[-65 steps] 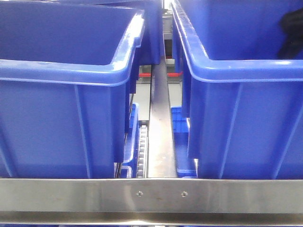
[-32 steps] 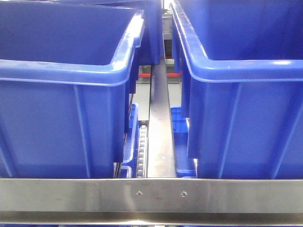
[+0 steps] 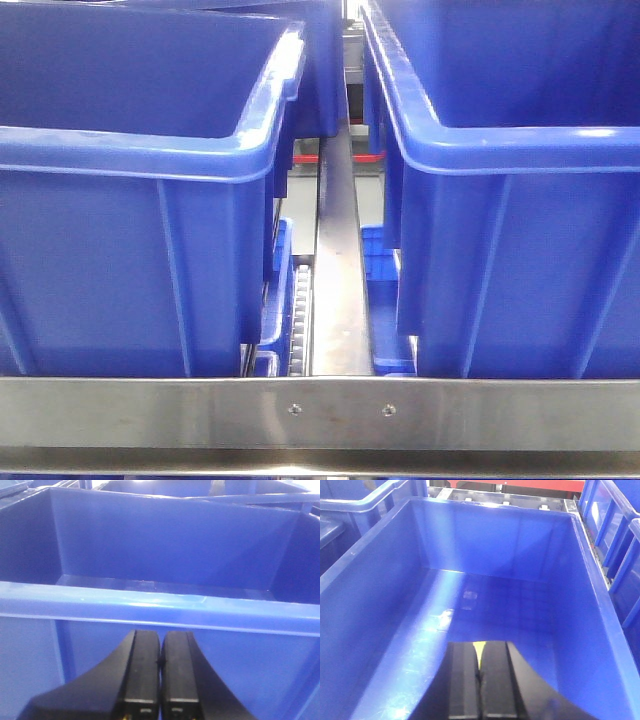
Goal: Place yellow foam block on left shelf second layer
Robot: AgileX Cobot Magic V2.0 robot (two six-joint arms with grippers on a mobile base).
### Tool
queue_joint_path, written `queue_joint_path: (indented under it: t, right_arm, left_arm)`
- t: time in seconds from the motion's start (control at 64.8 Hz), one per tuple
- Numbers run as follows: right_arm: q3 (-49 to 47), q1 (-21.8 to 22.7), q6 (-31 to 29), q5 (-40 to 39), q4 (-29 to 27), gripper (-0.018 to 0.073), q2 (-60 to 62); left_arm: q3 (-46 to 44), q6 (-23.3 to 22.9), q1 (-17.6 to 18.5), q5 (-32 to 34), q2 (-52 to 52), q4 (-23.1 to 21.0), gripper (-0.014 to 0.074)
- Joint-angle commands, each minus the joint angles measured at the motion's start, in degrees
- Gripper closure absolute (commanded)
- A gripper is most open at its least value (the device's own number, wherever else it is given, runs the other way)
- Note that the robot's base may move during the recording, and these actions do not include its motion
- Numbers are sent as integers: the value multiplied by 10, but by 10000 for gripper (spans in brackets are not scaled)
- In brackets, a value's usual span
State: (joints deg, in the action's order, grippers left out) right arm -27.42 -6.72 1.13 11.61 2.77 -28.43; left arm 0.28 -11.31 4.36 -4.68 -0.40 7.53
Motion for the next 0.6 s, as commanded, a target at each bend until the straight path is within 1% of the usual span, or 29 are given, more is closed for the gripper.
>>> queue_joint_path:
  t: [0.0,0.108,0.201,0.309,0.432,0.494,0.586]
  right_arm:
    - [-11,0,-4,-58,6,503,0]
    - [14,1,-4,-68,6,503,18]
    - [59,4,-4,-74,6,503,56]
    - [122,27,-4,-76,4,503,125]
    - [193,61,-4,-80,-15,503,203]
    - [225,71,-4,-95,-16,503,240]
    - [273,72,-4,-124,-16,503,291]
  left_arm:
    - [15,-2,3,50,4,-3,460]
    - [15,-2,3,50,4,-3,460]
    - [15,-2,3,50,4,-3,460]
    - [15,-2,3,50,4,-3,460]
    - [15,-2,3,50,4,-3,460]
    - [15,-2,3,50,4,-3,460]
    - [15,-2,3,50,4,-3,460]
